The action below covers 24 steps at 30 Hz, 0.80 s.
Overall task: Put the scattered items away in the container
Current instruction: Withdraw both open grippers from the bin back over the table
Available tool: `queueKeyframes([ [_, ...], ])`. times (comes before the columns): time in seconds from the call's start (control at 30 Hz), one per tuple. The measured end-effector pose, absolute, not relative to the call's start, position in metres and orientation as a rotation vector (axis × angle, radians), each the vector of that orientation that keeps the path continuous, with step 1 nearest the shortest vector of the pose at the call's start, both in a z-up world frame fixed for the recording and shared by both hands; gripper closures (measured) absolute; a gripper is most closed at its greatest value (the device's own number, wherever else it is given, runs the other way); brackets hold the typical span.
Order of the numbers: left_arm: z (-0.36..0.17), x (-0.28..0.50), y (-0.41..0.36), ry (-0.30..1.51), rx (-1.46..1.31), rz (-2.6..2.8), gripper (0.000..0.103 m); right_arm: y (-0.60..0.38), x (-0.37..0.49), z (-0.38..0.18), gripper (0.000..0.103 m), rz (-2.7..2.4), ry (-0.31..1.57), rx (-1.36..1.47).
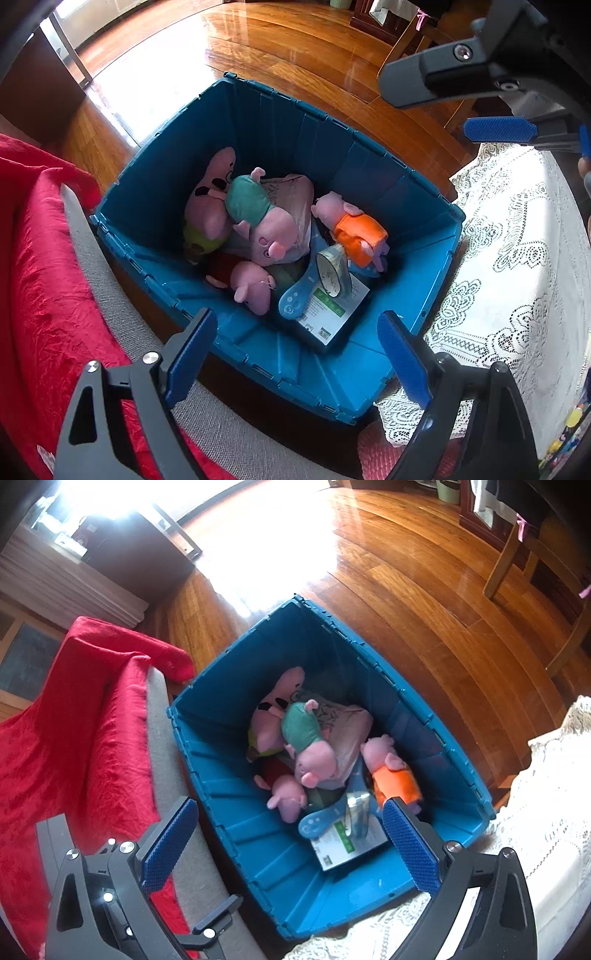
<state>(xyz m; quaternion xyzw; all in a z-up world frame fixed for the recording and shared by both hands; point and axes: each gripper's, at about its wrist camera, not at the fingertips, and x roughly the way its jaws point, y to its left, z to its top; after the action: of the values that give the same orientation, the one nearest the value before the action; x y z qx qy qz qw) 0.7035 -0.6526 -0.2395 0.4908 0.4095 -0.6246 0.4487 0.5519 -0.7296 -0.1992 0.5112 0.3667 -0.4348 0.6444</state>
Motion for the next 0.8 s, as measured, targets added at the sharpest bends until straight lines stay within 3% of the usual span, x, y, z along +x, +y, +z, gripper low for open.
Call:
queueKeyframes([
  [0.8,-0.202,0.645,-0.644,0.884,1.241,-1.511,0.014,-0.642,0.455,-0.180,0.002,-1.227,0.921,1.154],
])
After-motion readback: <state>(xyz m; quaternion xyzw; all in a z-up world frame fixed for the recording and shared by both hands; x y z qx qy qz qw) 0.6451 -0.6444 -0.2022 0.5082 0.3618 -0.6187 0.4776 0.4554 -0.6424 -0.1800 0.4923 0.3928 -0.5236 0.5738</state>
